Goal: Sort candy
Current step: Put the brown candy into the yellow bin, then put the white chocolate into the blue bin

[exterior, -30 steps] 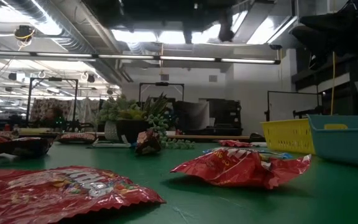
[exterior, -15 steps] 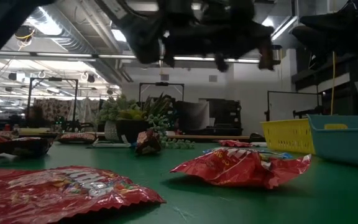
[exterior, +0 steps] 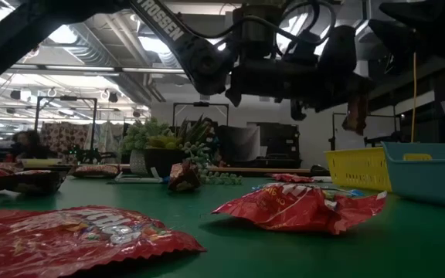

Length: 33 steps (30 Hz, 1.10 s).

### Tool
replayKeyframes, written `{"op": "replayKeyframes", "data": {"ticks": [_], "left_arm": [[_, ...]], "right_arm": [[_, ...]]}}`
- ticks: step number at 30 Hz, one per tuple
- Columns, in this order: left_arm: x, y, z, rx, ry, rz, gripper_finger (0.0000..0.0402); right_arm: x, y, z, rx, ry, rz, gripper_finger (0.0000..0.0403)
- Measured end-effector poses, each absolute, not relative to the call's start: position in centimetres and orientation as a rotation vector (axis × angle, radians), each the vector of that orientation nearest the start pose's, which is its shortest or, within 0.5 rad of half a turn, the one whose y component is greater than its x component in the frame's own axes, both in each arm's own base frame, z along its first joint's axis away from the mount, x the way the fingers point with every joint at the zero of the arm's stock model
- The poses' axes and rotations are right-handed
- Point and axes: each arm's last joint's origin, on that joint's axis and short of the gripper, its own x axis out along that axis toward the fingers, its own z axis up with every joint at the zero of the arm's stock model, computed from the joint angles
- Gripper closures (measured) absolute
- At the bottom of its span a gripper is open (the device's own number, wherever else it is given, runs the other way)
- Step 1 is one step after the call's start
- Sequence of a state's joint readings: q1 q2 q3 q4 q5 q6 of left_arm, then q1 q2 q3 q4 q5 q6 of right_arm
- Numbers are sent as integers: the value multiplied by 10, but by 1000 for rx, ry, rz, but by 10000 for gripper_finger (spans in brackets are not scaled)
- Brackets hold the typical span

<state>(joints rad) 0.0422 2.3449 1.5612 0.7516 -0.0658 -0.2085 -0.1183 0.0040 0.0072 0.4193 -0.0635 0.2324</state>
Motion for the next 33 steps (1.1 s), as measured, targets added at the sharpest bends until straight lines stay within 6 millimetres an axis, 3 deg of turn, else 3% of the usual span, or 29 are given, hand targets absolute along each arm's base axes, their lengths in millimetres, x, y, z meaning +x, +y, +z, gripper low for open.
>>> {"op": "replayKeyframes", "data": {"ticks": [15,25,33], "left_arm": [[516,26,157,-208,41,187,189],[510,21,193,-214,20,24,189],[497,18,217,-334,204,-133,192]], "right_arm": [[88,-9,205,187,-430,-5,253],[85,-8,215,184,-458,-2,253],[86,-8,214,185,-449,-2,253]]}}
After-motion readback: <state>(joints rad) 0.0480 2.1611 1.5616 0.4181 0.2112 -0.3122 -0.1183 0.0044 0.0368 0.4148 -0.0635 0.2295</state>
